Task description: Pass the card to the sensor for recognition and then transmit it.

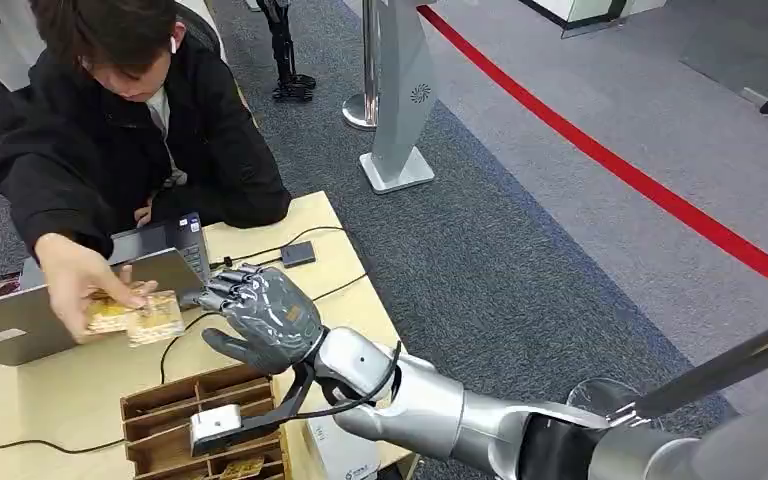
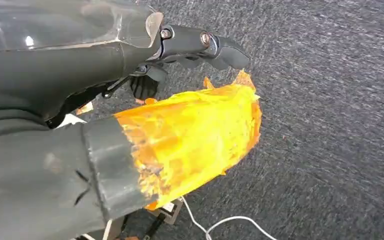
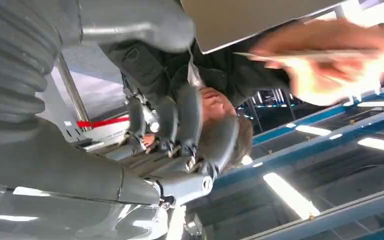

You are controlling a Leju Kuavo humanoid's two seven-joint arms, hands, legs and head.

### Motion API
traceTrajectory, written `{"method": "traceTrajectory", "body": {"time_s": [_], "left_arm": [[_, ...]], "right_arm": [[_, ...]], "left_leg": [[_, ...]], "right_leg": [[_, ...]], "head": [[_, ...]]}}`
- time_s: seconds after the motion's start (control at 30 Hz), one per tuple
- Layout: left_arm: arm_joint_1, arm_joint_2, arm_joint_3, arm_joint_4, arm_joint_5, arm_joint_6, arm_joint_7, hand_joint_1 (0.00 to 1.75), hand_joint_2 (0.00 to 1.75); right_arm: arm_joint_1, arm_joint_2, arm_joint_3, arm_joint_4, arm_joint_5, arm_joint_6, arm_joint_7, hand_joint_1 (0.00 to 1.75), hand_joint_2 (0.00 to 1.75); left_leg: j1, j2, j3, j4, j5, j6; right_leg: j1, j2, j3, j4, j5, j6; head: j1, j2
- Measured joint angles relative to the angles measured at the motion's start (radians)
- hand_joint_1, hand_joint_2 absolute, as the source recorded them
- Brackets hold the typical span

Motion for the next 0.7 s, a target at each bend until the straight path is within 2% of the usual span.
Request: {"method": "traceTrajectory", "body": {"time_s": [0.03,0.07,0.27,0.37,0.5,0.7], "left_arm": [[0.0,0.0,0.0,0.0,0.0,0.001,-0.001,0.0,0.0],[0.0,0.001,-0.002,0.0,0.0,0.004,-0.002,0.0,0.0],[0.0,0.005,-0.003,0.0,0.0,-0.044,0.013,0.0,0.0],[0.0,0.003,0.001,0.0,0.0,-0.087,0.043,0.0,0.0],[0.0,0.001,0.006,0.0,0.0,-0.097,0.031,0.0,0.0],[0.001,-0.002,0.022,0.0,0.0,-0.109,0.036,0.0,0.0]], "right_arm": [[0.001,0.0,0.0,0.0,-0.005,-0.002,-0.002,0.0,1.75],[0.004,0.0,-0.001,-0.003,-0.013,-0.004,-0.006,0.0,0.0],[0.018,0.0,-0.002,-0.024,-0.025,-0.005,-0.02,0.0,0.0],[0.022,0.0,0.001,-0.037,-0.024,-0.005,-0.024,0.0,0.0],[0.035,0.0,0.004,-0.057,-0.033,-0.009,-0.028,0.0,0.0],[0.123,-0.003,0.0,-0.126,-0.147,-0.068,-0.099,0.0,0.0]], "left_leg": [[0.0,0.0,0.0,0.0,0.0,0.0],[0.0,0.0,0.0,0.0,0.0,0.0],[0.0,0.0,0.0,0.0,0.0,0.0],[0.0,0.0,0.0,0.0,0.0,0.0],[0.0,0.0,0.0,0.0,0.0,0.0],[0.0,0.0,0.0,0.0,-0.001,0.0]], "right_leg": [[0.0,0.0,0.0,0.0,0.0,0.0],[0.0,0.0,0.0,0.0,0.0,0.0],[0.0,0.0,0.0,0.0,0.0,0.0],[0.0,0.0,0.0,0.0,0.0,0.0],[0.0,0.0,0.0,0.0,0.0,0.0],[0.0,0.0,0.0,0.0,-0.001,0.0]], "head": [[0.0,0.0],[0.0,0.0],[0.0,0.0],[0.0,0.0],[0.0,0.0],[0.0,0.0]]}}
